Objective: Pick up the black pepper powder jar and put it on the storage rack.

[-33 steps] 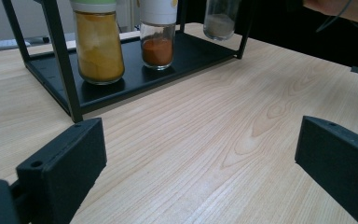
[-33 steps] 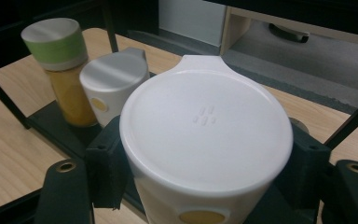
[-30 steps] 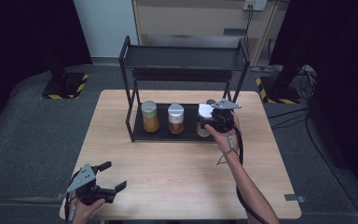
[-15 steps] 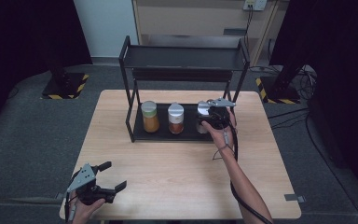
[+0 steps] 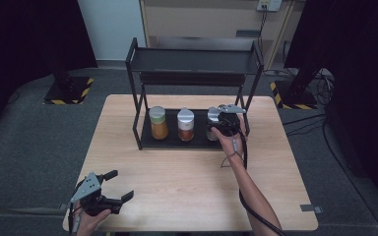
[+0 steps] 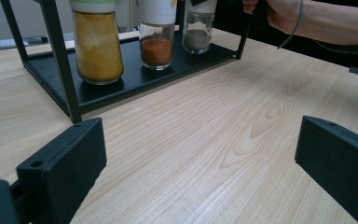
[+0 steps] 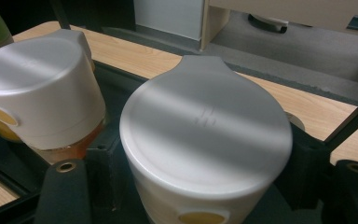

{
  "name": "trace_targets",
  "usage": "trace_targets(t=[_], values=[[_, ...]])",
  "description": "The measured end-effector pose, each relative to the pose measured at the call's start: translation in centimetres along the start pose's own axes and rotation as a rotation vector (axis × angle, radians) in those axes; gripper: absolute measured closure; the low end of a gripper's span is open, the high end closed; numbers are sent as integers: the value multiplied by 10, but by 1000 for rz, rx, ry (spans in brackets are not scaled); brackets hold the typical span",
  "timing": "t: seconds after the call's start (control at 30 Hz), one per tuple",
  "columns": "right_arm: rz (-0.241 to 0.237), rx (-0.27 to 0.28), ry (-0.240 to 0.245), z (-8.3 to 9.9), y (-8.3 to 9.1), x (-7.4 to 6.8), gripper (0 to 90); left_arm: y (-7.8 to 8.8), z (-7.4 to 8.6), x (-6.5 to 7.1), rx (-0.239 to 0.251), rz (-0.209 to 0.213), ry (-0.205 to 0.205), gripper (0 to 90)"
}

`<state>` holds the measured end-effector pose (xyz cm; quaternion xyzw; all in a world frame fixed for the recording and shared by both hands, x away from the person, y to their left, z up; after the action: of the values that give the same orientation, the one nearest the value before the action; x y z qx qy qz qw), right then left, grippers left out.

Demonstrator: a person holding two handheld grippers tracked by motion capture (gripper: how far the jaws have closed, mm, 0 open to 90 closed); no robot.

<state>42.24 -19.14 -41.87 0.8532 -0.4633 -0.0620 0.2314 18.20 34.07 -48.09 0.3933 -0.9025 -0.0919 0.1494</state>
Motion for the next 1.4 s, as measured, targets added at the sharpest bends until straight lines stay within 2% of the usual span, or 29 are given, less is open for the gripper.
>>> trace_targets(t=[0.1,0.7,1.4], values=[[12,-2,8,0,-1,0,312,0,0,0,0,0,0,7],[11,-8,-4,5,-6,2,312,0,0,0,0,-1,1,8],[18,21,9,15,-4,-2,284,0,0,0,-3,-1,-3,8]])
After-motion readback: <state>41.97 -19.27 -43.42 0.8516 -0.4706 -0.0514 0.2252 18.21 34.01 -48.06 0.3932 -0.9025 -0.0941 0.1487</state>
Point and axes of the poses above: each handheld gripper's, and its own axes: y roughly backward along the jaws, z roughly out of its underside, x roughly to its right, the point moved 3 cm from there along -y, roughly forward along the jaws, and after that the axes turned 7 degrees about y, right-handed, at the moved point
